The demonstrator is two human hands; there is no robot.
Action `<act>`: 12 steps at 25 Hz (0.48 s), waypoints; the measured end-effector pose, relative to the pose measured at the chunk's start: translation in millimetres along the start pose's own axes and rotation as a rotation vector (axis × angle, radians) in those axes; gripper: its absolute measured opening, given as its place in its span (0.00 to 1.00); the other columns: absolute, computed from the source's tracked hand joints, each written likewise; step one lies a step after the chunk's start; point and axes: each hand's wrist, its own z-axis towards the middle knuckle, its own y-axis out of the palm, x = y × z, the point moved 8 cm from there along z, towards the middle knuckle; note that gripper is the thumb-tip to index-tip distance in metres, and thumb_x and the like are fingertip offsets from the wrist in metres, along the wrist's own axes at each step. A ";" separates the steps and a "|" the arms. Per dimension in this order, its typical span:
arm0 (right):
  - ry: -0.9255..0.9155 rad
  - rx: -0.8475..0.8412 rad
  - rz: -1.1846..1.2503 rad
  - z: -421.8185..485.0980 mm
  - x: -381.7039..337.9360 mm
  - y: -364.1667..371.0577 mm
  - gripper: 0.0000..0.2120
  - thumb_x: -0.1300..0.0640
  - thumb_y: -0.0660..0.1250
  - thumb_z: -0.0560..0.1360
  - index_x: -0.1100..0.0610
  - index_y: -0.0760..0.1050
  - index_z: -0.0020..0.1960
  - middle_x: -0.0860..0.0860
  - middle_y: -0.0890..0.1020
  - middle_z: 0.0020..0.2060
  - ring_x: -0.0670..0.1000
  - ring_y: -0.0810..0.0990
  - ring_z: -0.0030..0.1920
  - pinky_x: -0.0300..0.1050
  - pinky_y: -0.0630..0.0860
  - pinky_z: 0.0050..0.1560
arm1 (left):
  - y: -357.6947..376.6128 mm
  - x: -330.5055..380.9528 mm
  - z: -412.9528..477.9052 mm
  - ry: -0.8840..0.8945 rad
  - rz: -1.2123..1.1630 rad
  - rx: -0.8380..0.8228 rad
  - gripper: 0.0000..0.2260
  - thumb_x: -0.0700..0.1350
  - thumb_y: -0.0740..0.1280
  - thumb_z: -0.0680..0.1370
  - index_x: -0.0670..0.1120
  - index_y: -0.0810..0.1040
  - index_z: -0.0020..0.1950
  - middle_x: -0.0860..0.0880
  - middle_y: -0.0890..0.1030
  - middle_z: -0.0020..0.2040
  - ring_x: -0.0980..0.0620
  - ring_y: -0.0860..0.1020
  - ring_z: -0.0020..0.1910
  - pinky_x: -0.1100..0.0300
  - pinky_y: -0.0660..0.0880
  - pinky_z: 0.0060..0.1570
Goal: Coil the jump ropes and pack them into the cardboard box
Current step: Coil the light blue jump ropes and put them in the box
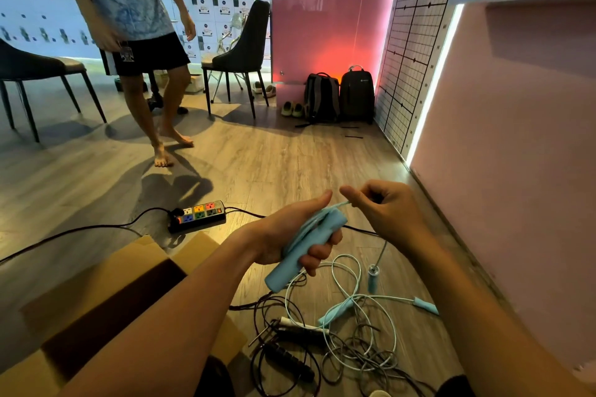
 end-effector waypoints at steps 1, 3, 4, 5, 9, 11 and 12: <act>0.023 -0.009 -0.005 0.1 -0.3 1.8 0.20 0.42 0.68 0.74 0.58 0.79 0.34 0.47 0.71 0.22 0.41 0.68 0.23 0.31 0.65 0.26 | 5.3 5.9 -2.6 0.046 -0.110 -0.067 0.32 0.71 0.50 0.78 0.43 0.73 0.43 0.48 0.70 0.28 0.53 0.70 0.23 0.60 0.71 0.28; 0.065 -0.029 -0.035 -0.1 1.4 5.5 0.23 0.44 0.64 0.79 0.58 0.77 0.32 0.45 0.69 0.21 0.40 0.67 0.22 0.29 0.64 0.26 | 12.2 30.3 -10.9 0.245 -0.501 -0.237 0.31 0.69 0.50 0.79 0.42 0.73 0.45 0.48 0.72 0.29 0.53 0.72 0.24 0.60 0.73 0.29; 0.085 -0.049 -0.052 -0.1 4.3 7.4 0.24 0.44 0.62 0.80 0.58 0.76 0.32 0.45 0.68 0.21 0.40 0.67 0.22 0.29 0.64 0.26 | 7.0 46.4 -17.2 0.401 -0.721 -0.288 0.29 0.67 0.51 0.80 0.42 0.72 0.47 0.47 0.73 0.31 0.51 0.74 0.26 0.58 0.76 0.32; 0.107 -0.085 -0.069 -0.1 8.8 10.0 0.25 0.43 0.60 0.81 0.57 0.76 0.32 0.45 0.69 0.22 0.40 0.67 0.23 0.29 0.64 0.26 | -6.4 60.2 -23.9 0.575 -0.891 -0.275 0.26 0.63 0.51 0.82 0.41 0.72 0.48 0.47 0.74 0.33 0.50 0.75 0.29 0.57 0.77 0.37; 0.149 -0.365 -0.209 -8.4 25.5 29.3 0.21 0.38 0.60 0.79 0.51 0.77 0.35 0.45 0.72 0.25 0.40 0.67 0.24 0.38 0.67 0.32 | -77.8 66.4 -50.8 1.000 -1.083 0.299 0.16 0.53 0.52 0.84 0.43 0.71 0.50 0.46 0.75 0.40 0.49 0.77 0.40 0.53 0.78 0.50; 0.109 -0.470 -0.310 -13.7 22.4 39.1 0.20 0.37 0.60 0.78 0.50 0.77 0.37 0.45 0.72 0.26 0.40 0.68 0.25 0.37 0.67 0.32 | -105.6 47.2 -57.2 0.993 -1.164 0.604 0.15 0.55 0.54 0.84 0.44 0.71 0.51 0.46 0.76 0.42 0.48 0.77 0.44 0.52 0.77 0.53; 0.074 -0.482 -0.321 -14.3 17.2 41.0 0.20 0.37 0.62 0.78 0.51 0.78 0.37 0.45 0.73 0.26 0.40 0.69 0.26 0.37 0.67 0.32 | -115.8 38.4 -57.7 0.969 -1.195 0.706 0.15 0.56 0.56 0.83 0.44 0.71 0.52 0.46 0.76 0.43 0.48 0.77 0.46 0.52 0.77 0.53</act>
